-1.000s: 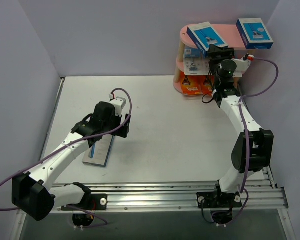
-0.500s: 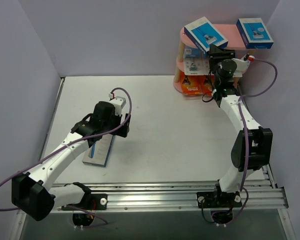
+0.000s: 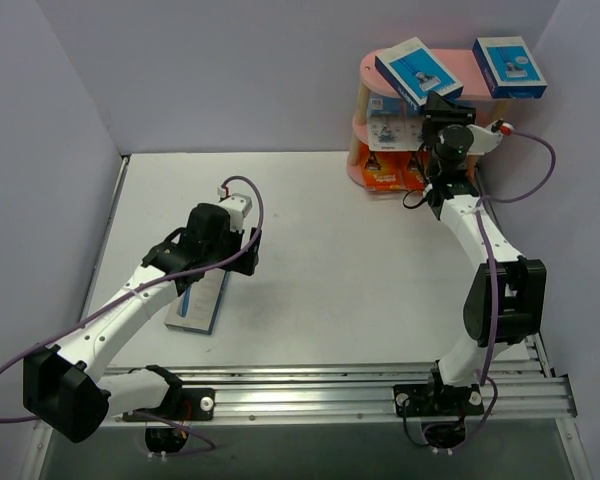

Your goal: Place and organize the shaving razors onto the shelf

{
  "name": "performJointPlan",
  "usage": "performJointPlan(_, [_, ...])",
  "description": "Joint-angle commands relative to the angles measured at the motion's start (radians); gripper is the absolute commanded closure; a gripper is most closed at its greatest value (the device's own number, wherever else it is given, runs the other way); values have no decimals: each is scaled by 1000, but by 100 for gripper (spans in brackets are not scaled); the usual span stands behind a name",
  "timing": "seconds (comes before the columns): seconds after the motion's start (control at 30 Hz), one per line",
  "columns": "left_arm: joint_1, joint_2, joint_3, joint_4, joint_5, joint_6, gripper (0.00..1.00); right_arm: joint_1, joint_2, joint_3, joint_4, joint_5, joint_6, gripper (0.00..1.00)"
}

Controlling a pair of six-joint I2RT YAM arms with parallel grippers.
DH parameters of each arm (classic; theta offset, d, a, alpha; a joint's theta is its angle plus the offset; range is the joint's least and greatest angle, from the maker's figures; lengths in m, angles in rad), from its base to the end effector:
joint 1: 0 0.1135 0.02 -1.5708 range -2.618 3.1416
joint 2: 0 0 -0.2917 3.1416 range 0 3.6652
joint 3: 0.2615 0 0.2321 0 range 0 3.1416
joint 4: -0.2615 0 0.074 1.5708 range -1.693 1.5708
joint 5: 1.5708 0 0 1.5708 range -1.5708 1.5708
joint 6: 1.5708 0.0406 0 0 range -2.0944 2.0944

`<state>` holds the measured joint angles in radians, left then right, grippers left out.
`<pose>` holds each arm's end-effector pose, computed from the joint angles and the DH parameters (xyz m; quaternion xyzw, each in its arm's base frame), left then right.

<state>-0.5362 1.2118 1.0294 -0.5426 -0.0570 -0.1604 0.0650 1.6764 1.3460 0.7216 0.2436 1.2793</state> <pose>0.2029 -0.1179 0.3290 0.1588 0.8977 -0.1156 0.3945 0.3869 0.0154 0.4308 0.3979 0.3958 0.4608 0.6875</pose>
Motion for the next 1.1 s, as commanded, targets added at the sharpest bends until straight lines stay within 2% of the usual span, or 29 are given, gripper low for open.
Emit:
performJointPlan(0.0, [-5, -21, 41, 13, -15, 10, 6, -5, -86, -13, 64, 115, 6, 100])
performJointPlan(0.53, [-5, 2, 41, 15, -7, 10, 6, 47, -178, -87, 71, 440, 17, 100])
performJointPlan(1.07, [-16, 20, 35, 18, -4, 10, 6, 78, -175, -113, 102, 626, 43, 100])
